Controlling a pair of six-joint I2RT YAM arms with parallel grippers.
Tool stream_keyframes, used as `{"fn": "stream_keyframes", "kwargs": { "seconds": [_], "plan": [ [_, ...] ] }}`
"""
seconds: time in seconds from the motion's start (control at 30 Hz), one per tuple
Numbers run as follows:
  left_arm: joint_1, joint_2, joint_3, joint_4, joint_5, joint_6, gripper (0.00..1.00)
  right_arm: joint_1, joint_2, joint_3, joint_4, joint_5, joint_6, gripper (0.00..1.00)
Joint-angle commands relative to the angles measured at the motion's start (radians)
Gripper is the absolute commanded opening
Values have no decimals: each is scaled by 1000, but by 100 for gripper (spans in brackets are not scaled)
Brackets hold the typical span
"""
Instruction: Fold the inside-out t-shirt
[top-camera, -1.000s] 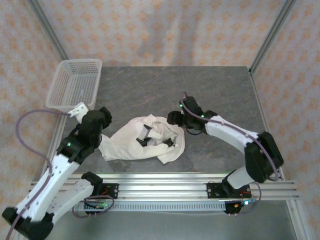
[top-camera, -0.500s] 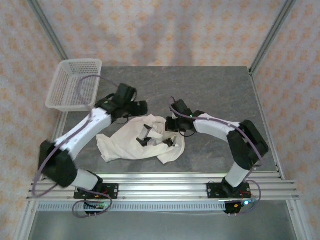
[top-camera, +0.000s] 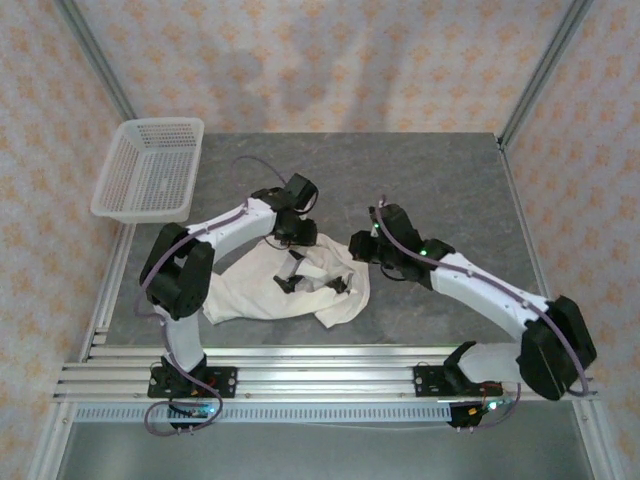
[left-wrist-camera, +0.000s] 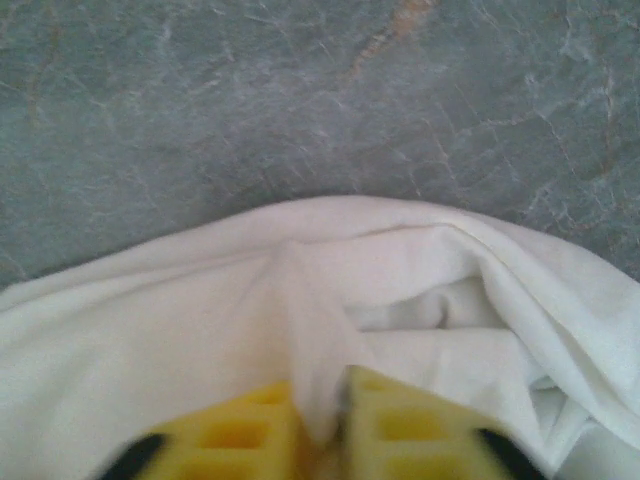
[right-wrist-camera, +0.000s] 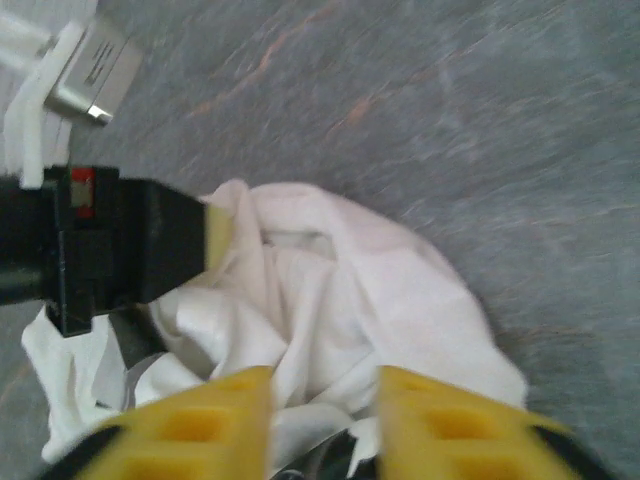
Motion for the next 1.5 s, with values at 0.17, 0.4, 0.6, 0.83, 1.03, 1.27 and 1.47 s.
{"fn": "stream_keyframes", "kwargs": {
  "seconds": [0.17,0.4,0.6,0.83,1.03,1.27,1.47],
  "plan": [
    [13,-359,-9,45,124,68,0,-7,284,93,63,-95,-82,71],
    [15,-563,-42,25,67,99,0,-1,556,226,138,-166,-39,16],
    [15,-794,-124,42,-195,115,0,-46,229,119,65,154,-19,0],
    [46,-933,-263,42,-306,49,0,-125,-269,-202,41,287,25,0],
    [44,-868,-339,112,-129,16,0,-96,-325,-391,95,123,119,0],
    [44,-864,-515,151,-54,-55,0,-57,-437,-444,33,83,116,37],
    [41,-857,-512,194,37,-62,0,307,-245,-216,147,277,-135,41]
  ]
}}
